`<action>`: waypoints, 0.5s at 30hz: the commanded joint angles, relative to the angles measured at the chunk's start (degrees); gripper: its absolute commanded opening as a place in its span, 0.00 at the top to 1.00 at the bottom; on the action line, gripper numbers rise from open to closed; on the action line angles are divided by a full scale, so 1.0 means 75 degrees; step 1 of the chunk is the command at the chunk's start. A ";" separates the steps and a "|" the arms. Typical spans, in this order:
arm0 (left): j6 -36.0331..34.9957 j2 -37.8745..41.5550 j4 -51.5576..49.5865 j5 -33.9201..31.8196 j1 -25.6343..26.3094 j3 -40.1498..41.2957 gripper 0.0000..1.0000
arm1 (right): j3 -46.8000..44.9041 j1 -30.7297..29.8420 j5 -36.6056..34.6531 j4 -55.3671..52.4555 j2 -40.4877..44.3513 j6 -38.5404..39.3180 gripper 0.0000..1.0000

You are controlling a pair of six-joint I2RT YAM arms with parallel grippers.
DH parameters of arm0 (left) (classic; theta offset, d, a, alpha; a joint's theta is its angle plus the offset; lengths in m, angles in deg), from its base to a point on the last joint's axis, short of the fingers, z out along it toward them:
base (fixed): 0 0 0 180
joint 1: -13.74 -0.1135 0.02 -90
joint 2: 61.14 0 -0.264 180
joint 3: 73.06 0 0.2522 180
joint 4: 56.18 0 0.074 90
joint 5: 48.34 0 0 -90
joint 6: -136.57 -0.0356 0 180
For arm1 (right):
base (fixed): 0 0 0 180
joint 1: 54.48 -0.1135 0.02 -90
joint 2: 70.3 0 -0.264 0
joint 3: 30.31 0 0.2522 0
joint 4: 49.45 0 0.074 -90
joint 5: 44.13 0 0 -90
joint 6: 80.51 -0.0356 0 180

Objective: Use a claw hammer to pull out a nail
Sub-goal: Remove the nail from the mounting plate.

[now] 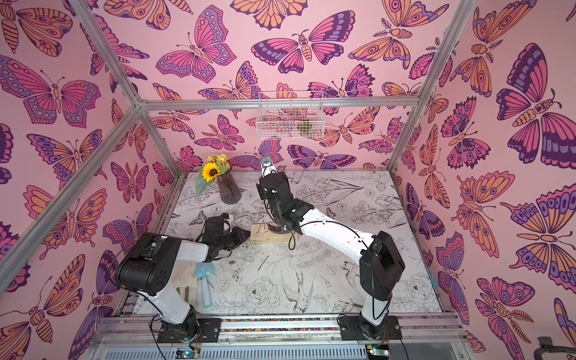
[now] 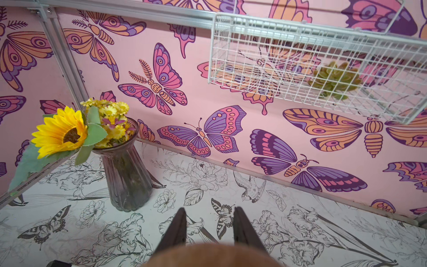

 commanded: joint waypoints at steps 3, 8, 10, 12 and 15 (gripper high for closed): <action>0.0045 -0.0034 0.0144 0.0166 0.0091 -0.0086 0.78 | 0.0807 -0.0200 -0.0765 0.1116 -0.0223 0.1229 1.00; 0.0058 -0.0059 0.0149 0.0178 0.0143 -0.0154 0.78 | 0.1060 -0.0297 -0.0941 0.1216 -0.0570 0.1574 1.00; 0.0039 -0.0031 0.0152 0.0172 0.0135 -0.0139 0.77 | 0.1137 -0.0320 -0.0978 0.1213 -0.0667 0.1607 1.00; 0.0038 -0.0028 0.0153 0.0172 0.0144 -0.0162 0.76 | 0.1150 -0.0332 -0.0904 0.1206 -0.0721 0.1562 1.00; 0.0054 -0.0078 0.0155 0.0189 0.0135 -0.0229 0.75 | 0.1255 -0.0428 -0.0969 0.1258 -0.0885 0.1669 1.00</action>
